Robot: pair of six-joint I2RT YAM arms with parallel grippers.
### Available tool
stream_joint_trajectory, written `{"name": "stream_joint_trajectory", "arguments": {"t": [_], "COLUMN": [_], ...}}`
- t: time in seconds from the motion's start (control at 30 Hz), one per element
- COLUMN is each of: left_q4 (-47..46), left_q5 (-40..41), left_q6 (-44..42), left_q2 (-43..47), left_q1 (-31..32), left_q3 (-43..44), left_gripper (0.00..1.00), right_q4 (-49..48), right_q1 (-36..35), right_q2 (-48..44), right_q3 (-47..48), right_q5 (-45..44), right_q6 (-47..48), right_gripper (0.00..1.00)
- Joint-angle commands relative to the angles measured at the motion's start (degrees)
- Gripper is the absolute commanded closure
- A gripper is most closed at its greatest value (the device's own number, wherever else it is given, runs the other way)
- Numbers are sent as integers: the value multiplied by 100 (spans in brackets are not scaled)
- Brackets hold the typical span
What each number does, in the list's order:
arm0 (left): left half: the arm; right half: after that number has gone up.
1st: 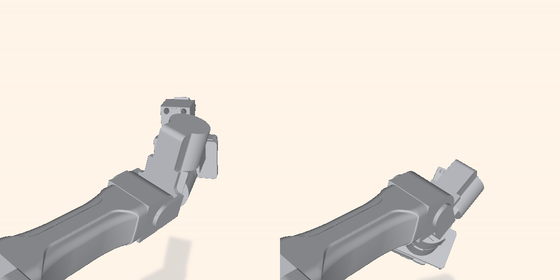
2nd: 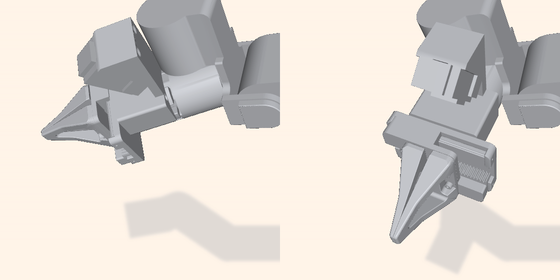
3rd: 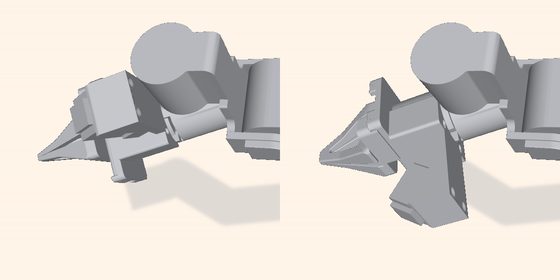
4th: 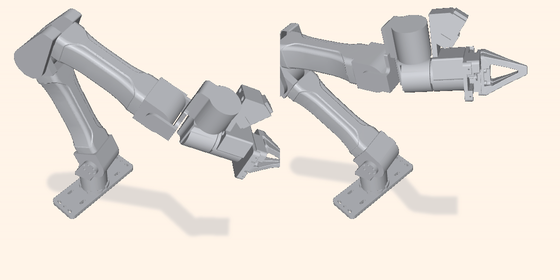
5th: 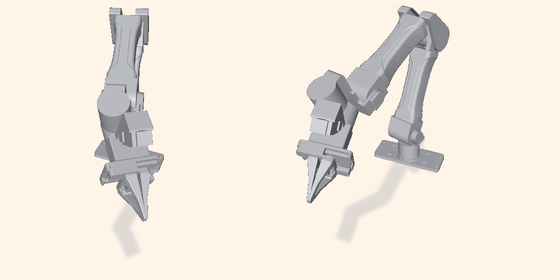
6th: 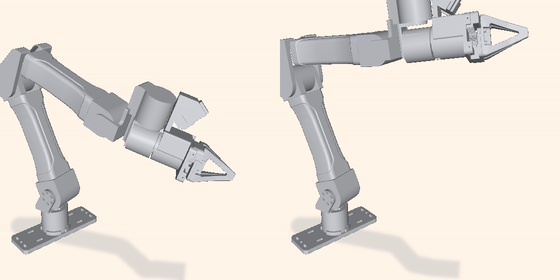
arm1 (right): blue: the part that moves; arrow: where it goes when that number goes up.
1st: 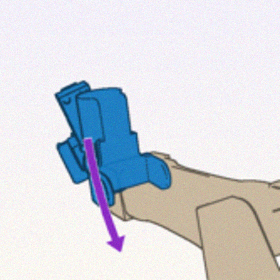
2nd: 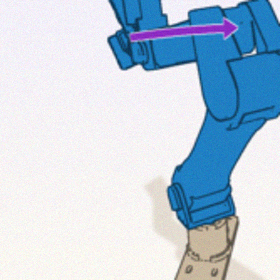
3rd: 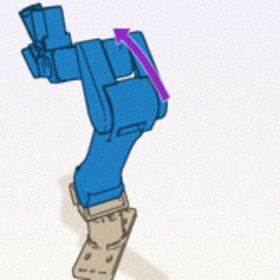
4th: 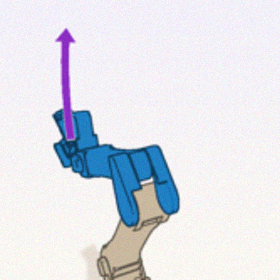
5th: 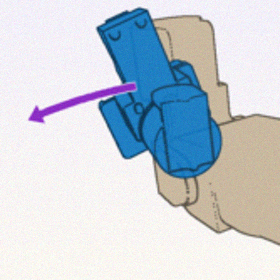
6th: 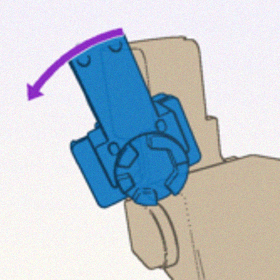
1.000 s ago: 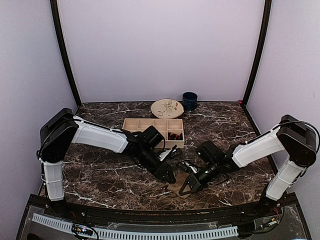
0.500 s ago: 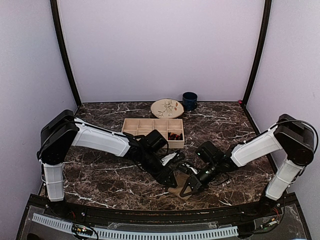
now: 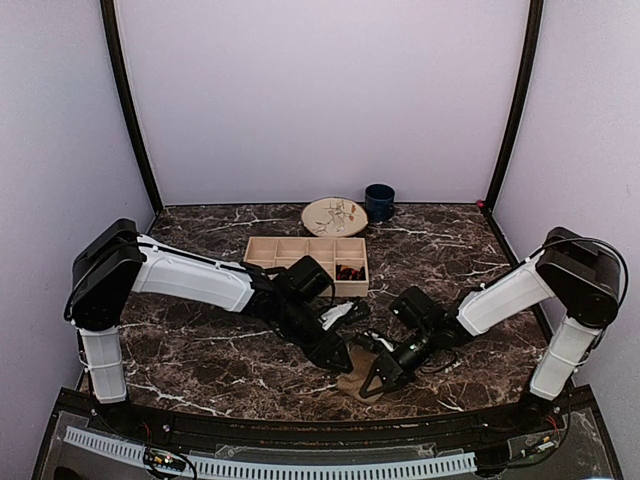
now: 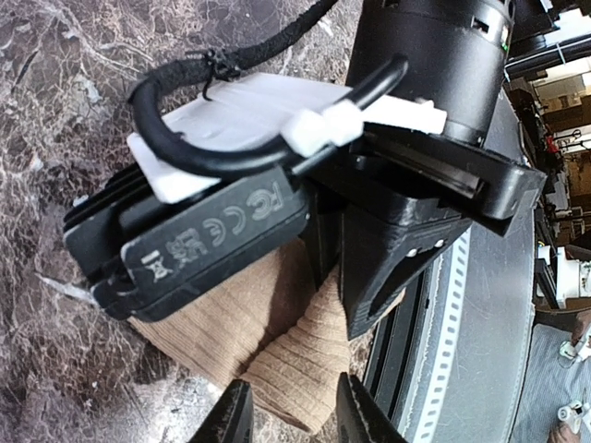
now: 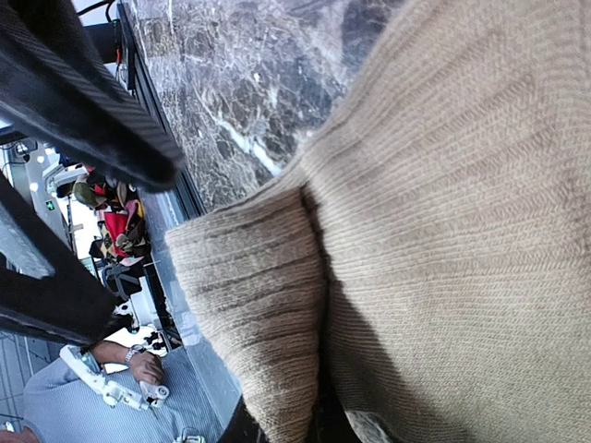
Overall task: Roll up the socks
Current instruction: Roll the sock at the center of the board.
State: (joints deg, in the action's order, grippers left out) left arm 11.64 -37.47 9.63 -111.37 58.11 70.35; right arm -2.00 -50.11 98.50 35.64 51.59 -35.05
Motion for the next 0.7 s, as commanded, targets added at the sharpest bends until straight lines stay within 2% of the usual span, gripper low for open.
{"name": "stream_joint_trajectory", "arguments": {"t": [0.0, 0.27, 0.67], "left_q4": [216, 659, 753], "left_q5": [-16, 73, 115], "left_q6": [-273, -743, -840], "left_q2": [206, 236, 186], "left_q1": [52, 99, 244], "left_q3": [-8, 35, 23], "left_gripper": [65, 63, 60], "right_q4": [-193, 96, 164], "right_q1": [90, 115, 114], "right_q2": [83, 181, 404], "right_q3": [27, 275, 419], "right_q5": [128, 187, 323], "right_q6": [-99, 54, 141], "right_gripper": [95, 95, 95]}}
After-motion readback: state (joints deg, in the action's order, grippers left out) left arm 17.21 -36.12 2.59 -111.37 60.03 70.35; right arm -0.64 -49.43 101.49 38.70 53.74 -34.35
